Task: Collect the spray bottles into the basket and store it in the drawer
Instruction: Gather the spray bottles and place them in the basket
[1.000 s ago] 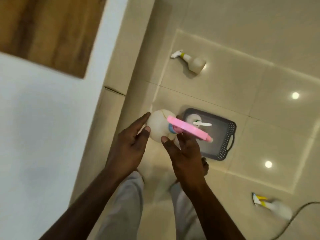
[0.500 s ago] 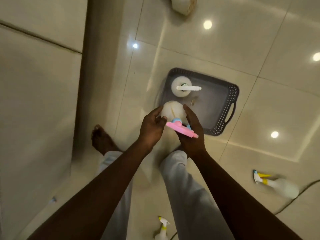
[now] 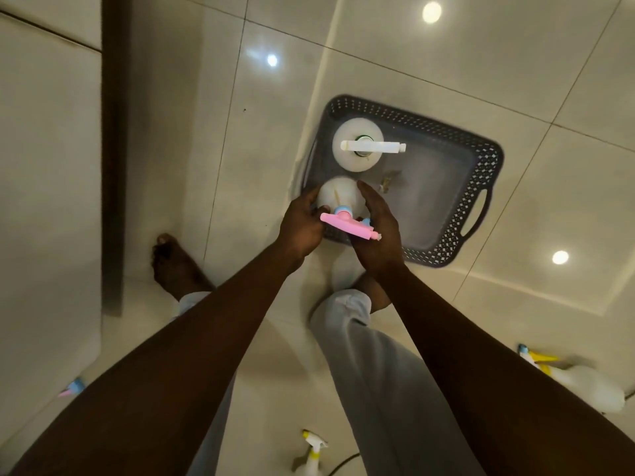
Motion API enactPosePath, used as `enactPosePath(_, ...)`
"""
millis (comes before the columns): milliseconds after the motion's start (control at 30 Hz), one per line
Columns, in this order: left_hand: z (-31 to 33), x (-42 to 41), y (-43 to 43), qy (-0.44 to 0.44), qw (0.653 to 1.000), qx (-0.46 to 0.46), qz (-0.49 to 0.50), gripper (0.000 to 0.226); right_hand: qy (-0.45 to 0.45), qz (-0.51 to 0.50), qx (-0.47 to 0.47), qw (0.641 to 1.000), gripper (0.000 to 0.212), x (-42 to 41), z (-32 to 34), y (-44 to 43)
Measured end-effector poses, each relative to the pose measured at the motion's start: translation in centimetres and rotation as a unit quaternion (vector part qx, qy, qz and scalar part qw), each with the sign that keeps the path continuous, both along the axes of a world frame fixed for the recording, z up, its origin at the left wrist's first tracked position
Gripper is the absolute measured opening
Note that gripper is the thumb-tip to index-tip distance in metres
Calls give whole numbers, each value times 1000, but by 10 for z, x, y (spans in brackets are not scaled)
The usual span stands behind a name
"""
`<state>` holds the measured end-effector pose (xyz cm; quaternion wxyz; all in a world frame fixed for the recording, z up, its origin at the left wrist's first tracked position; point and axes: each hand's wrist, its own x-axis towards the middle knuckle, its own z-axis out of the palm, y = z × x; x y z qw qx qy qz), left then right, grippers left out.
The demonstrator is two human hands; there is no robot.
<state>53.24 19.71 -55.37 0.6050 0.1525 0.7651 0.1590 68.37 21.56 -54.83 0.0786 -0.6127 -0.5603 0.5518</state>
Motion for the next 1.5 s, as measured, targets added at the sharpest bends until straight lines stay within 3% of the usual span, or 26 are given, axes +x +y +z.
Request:
enactPosePath(367, 14, -4, -2, -7, 1000, 20, -16, 54, -17, 26, -47, 998, 73, 6, -3, 6)
enactPosePath(567, 86, -40, 4, 46, 998, -25, 46, 50, -47, 3, -110, 993, 68, 43, 68, 16)
enactPosePath(767, 163, -91, 63, 87, 993, -19, 78, 39, -93, -52, -78, 991, 51, 69, 150, 66)
enactPosePath(900, 184, -116, 123, 98, 991, 21, 83, 33, -85, -44, -12, 995, 40, 58, 171, 135)
enactPosePath(1100, 150, -136, 218, 31, 992, 68, 102, 31, 0, -49, 7, 999, 29, 2, 153, 248)
enactPosePath(1300, 91, -151, 298, -38, 991, 36, 119, 3, -7, -44, -5, 999, 42, -76, 95, 350)
enactPosePath(1500, 28, -151, 369, -90, 981, -7, 172, 40, -42, -27, -30, 998, 57, -135, 26, 414)
